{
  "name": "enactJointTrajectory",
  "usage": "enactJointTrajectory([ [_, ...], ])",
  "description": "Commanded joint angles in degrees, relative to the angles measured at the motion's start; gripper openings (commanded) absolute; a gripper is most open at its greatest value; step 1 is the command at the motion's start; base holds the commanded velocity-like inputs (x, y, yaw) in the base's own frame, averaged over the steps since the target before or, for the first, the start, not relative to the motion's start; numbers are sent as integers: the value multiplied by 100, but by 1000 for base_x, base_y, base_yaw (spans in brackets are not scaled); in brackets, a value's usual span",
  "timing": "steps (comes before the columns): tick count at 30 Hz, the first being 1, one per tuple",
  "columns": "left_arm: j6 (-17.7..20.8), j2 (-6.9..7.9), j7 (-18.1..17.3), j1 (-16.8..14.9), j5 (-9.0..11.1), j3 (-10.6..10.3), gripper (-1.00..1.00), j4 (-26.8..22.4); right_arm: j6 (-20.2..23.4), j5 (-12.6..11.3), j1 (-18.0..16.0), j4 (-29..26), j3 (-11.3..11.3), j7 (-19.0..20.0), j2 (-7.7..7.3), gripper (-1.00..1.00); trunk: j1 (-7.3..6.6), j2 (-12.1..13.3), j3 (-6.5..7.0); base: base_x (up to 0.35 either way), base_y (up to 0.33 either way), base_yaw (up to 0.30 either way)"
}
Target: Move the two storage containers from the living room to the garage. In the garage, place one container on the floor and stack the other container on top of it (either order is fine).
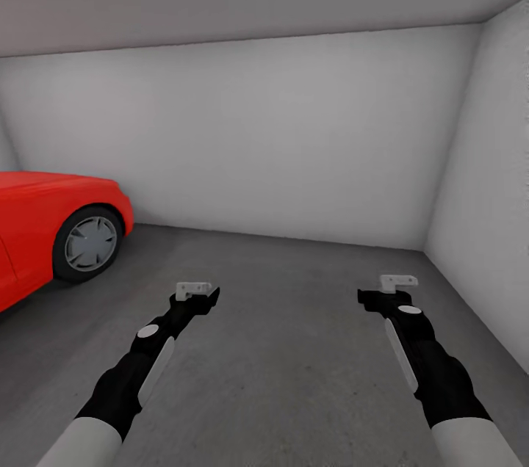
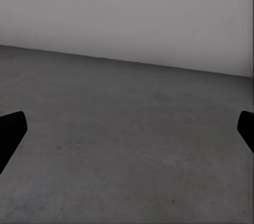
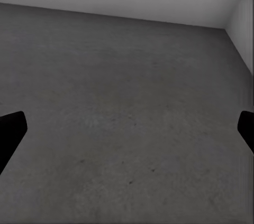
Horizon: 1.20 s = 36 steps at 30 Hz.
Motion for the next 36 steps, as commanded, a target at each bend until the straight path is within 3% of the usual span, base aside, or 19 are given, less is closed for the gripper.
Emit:
enactJointTrajectory([
  [1, 35, 5, -3, -2, 58, -8, 100, -9, 31, -1, -5, -6, 6, -19, -1, 100, 0, -6, -17, 0, 0, -131],
  [19, 34, 5, -3, 1, 58, -2, 100, -9, 7, -1, -5, -6, 6, -23, 3, 100, 0, -6, -116, 0, 0, -103],
  [36, 37, 5, -3, 1, 58, -7, 100, -9, 10, -1, -5, -6, 6, -19, 8, 100, 0, -6, -118, 0, 0, -264],
])
